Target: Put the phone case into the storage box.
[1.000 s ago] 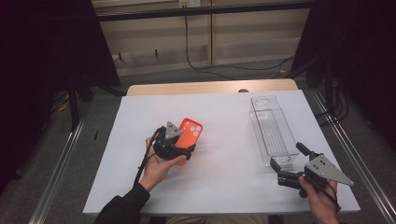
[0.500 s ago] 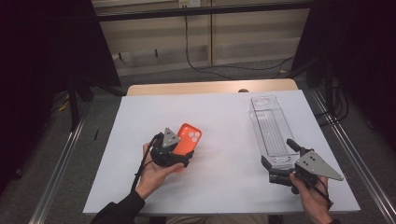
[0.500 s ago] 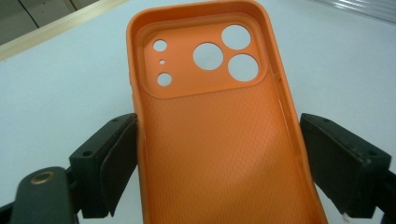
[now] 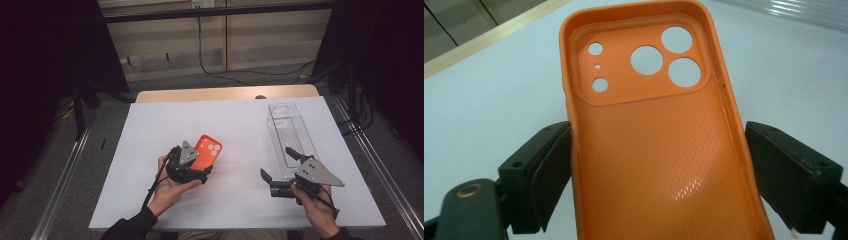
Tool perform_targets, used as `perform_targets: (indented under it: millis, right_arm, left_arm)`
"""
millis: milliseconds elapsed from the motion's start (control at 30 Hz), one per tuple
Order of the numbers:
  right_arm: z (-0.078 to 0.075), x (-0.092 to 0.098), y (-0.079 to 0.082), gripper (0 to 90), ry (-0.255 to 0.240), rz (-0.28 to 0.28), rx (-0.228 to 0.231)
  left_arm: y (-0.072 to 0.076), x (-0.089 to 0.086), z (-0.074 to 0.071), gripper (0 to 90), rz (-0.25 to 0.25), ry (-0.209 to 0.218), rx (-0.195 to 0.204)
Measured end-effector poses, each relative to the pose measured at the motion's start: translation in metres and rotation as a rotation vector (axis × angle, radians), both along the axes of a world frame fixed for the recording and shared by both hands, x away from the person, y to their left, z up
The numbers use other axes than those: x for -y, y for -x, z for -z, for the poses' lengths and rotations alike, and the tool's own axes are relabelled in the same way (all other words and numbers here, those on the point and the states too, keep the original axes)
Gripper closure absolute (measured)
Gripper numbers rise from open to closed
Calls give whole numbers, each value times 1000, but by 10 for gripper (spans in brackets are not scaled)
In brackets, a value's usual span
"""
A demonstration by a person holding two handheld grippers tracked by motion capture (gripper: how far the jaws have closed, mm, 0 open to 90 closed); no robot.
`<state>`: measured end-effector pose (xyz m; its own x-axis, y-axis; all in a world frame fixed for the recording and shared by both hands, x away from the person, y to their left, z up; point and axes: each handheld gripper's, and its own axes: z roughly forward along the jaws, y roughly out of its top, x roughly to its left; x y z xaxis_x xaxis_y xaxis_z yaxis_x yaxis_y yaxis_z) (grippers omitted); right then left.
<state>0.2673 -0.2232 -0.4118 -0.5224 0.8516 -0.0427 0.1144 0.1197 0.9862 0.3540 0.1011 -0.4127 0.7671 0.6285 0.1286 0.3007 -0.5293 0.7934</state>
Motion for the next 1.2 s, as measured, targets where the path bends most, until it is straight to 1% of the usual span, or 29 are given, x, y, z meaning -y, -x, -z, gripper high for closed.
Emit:
perform_targets:
  millis: [67,100,167,200,233,333,400,500,533,567,633,667,733,800,900,967,1000,1067,1133,1200]
  right_arm:
    - [0,-4,-2,0,2,-8,-7]
    - [0,-6,-3,0,6,-15,-8]
    - [1,-11,-4,2,18,-19,-6]
    - [1,-13,-5,3,15,-24,-10]
    - [2,-14,-6,2,17,-31,-17]
    - [3,-18,-9,2,7,-32,-46]
    - [4,-21,-12,3,8,-32,-62]
    - [4,-25,-15,7,23,-25,-74]
    - [4,-26,-17,8,24,-24,-78]
    - [4,-27,-18,8,26,-26,-85]
    - [4,-29,-20,16,22,-16,-90]
    - [3,-29,-21,17,23,-13,-95]
    - [2,-29,-23,18,15,-16,-103]
    - [1,-29,-24,30,8,-11,-115]
    - [1,-29,-27,49,-5,-8,-135]
    - [0,-29,-28,49,-9,-3,-147]
    - [0,-28,-29,39,-7,-5,-153]
    - [-2,-28,-31,30,-5,-3,-173]
    - [-3,-28,-32,23,-10,-5,-182]
    - [-4,-28,-32,27,-11,-8,-201]
  left_arm:
    - [1,1,1,142,6,-11,2]
    - [1,3,2,142,6,-9,-1]
    - [2,5,3,142,11,-22,-4]
    - [2,7,3,142,14,-16,-6]
    - [2,8,3,142,20,-23,-4]
    - [3,13,4,142,28,-24,0]
    - [4,16,5,142,33,-31,1]
    - [5,20,5,142,41,-42,11]
    - [5,22,6,142,39,-35,15]
    - [5,24,6,142,44,-45,18]
    - [5,28,7,142,44,-42,29]
    - [5,30,7,142,49,-56,37]
    - [5,33,7,142,49,-53,42]
    - [5,37,6,142,51,-58,59]
    - [5,44,5,142,48,-49,78]
    - [5,48,2,142,57,-73,101]
    - [4,50,0,142,61,-71,100]
    - [5,53,-1,142,61,-60,112]
    - [8,55,0,142,68,-69,128]
    - [11,56,3,142,65,-62,137]
